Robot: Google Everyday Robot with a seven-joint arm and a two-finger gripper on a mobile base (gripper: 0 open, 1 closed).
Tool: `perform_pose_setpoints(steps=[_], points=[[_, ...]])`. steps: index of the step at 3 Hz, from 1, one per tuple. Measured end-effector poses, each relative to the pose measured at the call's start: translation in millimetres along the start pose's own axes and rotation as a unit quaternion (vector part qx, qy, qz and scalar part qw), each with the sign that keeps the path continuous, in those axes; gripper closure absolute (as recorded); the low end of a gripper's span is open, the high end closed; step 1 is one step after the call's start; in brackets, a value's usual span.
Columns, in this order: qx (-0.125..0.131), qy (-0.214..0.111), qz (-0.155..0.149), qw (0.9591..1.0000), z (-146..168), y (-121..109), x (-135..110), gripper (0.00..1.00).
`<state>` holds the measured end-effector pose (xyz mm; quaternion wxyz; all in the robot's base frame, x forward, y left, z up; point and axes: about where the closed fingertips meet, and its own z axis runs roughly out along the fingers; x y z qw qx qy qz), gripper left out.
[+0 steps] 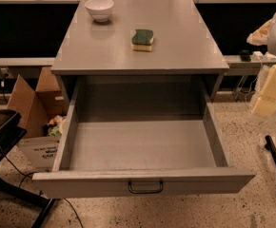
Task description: Close top drawer
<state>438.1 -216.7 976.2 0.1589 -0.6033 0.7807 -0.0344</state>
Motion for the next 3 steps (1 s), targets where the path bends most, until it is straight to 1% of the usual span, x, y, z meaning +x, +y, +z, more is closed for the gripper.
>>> perform_pose_setpoints(steps=[1, 2, 3], points=[[0.006, 0.004, 0.003, 1.0000, -2.7, 0.4, 0.0, 0.00], [-0.015, 0.023, 0.029, 0.9992, 8.7, 29.6, 19.6, 0.00], [-0.046, 0.050, 0.055, 0.9961, 29.3, 87.1, 51.3, 0.19]])
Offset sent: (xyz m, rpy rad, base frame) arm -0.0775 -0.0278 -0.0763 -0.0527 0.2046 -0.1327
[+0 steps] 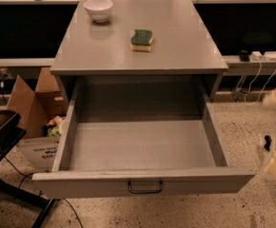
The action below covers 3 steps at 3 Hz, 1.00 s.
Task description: Close top drawer
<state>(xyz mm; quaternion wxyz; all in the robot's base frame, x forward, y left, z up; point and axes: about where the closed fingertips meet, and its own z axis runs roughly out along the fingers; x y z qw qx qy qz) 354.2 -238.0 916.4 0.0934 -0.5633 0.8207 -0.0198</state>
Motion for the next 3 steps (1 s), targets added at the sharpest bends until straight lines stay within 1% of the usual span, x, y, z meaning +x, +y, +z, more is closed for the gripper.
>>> perform_pose_setpoints(steps=[1, 2, 3], points=[[-0.008, 0.000, 0.022, 0.9997, 26.2, 53.9, 31.8, 0.42], [0.005, -0.010, 0.034, 0.9994, 67.5, 87.6, 50.8, 0.65], [-0.017, 0.000, 0.043, 0.9989, 100.1, 108.4, 66.3, 0.89]])
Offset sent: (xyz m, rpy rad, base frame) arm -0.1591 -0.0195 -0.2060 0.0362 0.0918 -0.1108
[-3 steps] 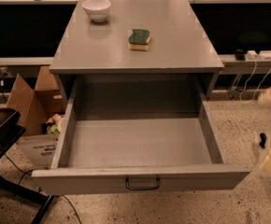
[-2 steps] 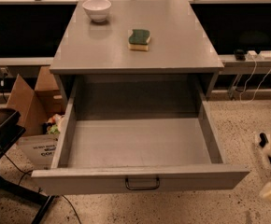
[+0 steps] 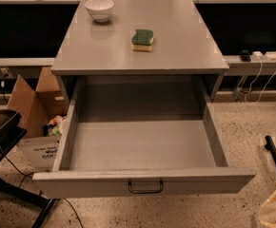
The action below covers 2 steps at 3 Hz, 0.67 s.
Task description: Close top drawer
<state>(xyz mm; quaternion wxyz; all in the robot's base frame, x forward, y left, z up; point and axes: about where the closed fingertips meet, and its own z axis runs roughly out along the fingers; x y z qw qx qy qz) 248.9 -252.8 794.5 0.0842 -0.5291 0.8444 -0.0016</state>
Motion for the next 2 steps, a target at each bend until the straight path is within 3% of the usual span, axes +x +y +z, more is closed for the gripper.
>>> perform_pose_setpoints(steps=[1, 2], points=[[-0.001, 0.000, 0.000, 1.0000, 0.2, 0.4, 0.1, 1.00], [-0.015, -0.022, 0.001, 0.9997, 29.6, 18.6, -16.4, 1.00]])
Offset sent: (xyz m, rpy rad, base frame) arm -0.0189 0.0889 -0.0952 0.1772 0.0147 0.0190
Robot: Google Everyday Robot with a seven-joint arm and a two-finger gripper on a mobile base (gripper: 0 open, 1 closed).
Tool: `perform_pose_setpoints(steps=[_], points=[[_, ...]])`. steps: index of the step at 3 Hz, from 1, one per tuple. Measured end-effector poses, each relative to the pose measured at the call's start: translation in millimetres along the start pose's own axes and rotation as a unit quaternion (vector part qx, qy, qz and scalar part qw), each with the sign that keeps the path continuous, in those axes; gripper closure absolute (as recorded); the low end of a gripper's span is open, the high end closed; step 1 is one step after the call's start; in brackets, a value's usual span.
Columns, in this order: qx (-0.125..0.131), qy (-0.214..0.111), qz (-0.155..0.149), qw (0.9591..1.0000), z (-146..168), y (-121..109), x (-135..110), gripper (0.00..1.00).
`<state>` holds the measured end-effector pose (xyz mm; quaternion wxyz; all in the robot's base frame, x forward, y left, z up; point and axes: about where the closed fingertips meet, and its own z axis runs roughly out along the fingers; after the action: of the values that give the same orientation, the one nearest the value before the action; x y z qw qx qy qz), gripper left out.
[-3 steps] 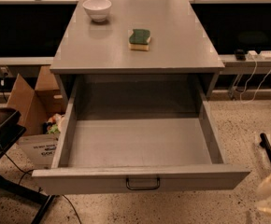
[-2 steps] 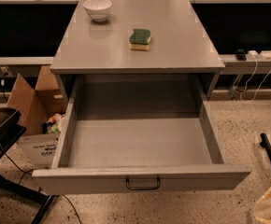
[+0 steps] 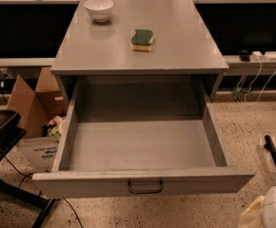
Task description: Close top drawer
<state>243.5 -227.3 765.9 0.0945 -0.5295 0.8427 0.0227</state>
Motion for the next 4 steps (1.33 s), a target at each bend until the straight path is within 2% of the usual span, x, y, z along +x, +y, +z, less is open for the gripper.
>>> perform_pose_setpoints(steps=[1, 2, 3, 4], points=[[-0.024, -0.036, 0.010, 0.9990, 54.7, 37.8, -32.8, 1.00], [-0.045, -0.041, -0.004, 0.9982, 116.5, 66.1, -62.4, 1.00], [-0.037, -0.044, -0.023, 0.9981, 166.1, 60.7, -88.3, 1.00], [0.026, -0.067, -0.040, 0.9966, 197.1, 10.1, -118.3, 1.00]])
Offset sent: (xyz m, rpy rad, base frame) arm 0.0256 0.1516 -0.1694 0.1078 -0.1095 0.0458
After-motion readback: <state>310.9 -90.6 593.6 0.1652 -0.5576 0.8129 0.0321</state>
